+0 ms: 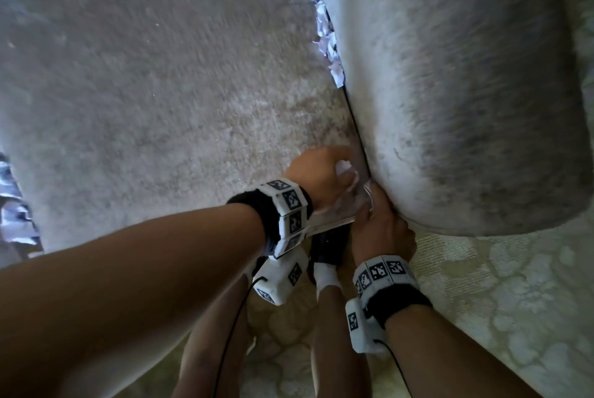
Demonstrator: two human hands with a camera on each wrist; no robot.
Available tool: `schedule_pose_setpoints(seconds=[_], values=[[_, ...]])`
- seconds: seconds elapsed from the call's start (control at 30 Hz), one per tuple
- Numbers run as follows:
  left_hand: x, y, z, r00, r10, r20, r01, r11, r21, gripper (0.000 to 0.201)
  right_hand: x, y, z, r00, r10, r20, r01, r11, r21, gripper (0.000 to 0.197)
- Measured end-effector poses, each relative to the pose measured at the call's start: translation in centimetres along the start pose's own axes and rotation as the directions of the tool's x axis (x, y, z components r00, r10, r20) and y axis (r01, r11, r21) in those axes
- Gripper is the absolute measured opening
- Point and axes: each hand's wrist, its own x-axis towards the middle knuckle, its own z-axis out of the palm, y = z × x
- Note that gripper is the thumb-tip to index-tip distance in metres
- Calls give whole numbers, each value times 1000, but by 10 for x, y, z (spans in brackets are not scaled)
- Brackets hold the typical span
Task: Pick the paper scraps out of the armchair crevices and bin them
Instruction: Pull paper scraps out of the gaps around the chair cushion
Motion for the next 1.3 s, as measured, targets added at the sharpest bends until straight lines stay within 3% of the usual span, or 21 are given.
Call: schedule_pose_setpoints(seconds=[0.2, 0.4, 0.57, 0.7, 0.93, 1.17, 1.3], values=[[-14, -18, -15, 997, -62, 50, 70, 984, -164, 10, 3, -16, 13, 955, 59, -292, -27, 993, 111, 20], [-24, -40, -33, 996, -61, 59, 74, 963, -259, 19, 7, -30, 16, 938, 77, -338, -48, 994, 94, 20], [-22, -45, -48, 992, -122, 8, 120, 960, -253, 19, 5, -62, 0, 944, -103, -313, 127, 990, 58, 12], [-23, -45, -68, 986, -157, -47, 134, 936, -325, 13, 12, -92, -11, 976, -165, -141, 171, 985, 31, 20], [-22, -44, -118, 984, -164, -72, 135, 943, -305, 12, 13, -134, -21, 997, 9, -75, 1, 992, 128, 32], [8, -36, -137, 973, -200, -112, 180, 970, -166, 13, 42, -153, -21, 996, 72, -62, -55, 970, 237, 22], [35, -31, -136, 938, -322, -129, 275, 916, -291, 21, 76, -164, -21, 999, 44, 4, -44, 985, 165, 31]])
